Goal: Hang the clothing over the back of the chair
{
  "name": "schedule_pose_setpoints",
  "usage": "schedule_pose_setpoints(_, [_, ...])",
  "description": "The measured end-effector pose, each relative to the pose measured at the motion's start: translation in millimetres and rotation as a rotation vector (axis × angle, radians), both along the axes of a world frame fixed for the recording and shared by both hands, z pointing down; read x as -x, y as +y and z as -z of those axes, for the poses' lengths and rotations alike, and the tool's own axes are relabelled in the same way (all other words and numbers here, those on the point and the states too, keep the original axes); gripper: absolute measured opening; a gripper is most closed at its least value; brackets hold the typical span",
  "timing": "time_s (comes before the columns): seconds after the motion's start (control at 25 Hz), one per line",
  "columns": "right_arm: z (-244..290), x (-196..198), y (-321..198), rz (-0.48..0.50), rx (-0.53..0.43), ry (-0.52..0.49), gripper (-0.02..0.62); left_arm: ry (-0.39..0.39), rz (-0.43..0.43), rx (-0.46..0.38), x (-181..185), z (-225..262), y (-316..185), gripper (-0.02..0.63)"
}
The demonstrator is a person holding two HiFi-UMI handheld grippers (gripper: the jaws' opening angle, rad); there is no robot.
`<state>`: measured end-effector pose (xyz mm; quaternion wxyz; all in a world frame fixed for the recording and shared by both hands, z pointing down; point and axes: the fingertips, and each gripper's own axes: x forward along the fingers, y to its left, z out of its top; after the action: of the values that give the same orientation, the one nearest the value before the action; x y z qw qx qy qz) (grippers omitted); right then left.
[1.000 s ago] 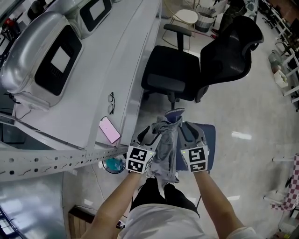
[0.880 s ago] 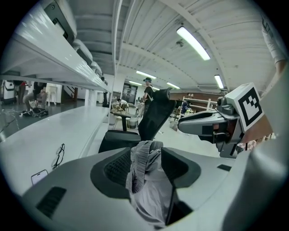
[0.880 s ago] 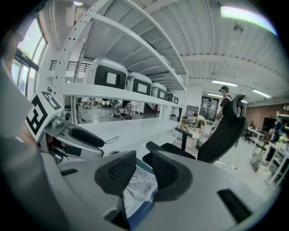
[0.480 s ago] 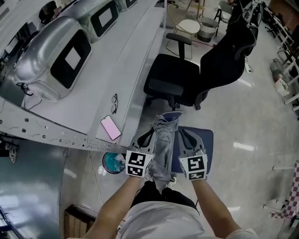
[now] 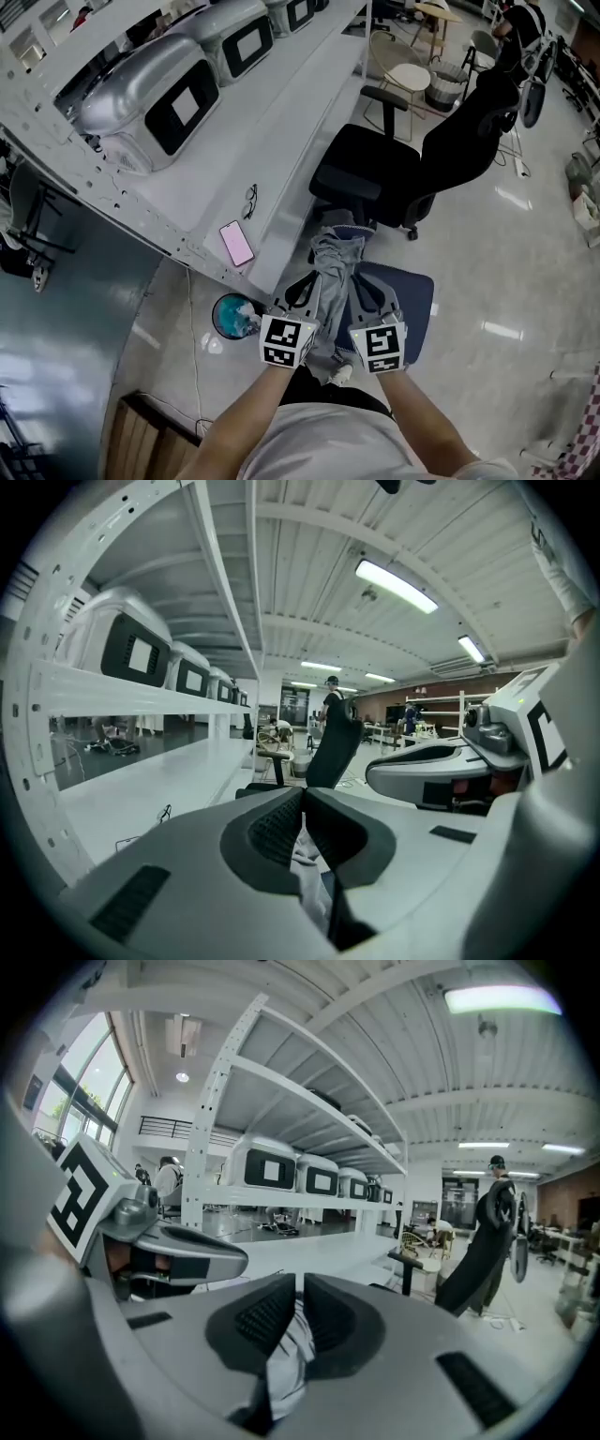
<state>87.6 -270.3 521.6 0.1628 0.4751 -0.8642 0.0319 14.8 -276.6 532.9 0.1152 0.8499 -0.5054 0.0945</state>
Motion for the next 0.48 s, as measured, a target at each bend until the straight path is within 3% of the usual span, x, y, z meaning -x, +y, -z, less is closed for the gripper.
schedule_pose_setpoints(0.48, [2.7, -1.8, 26.3, 0.036, 0.01, -0.069, 0.037, -0.006, 0.059, -0.033, -12.2, 24.3, 36.6, 0.02])
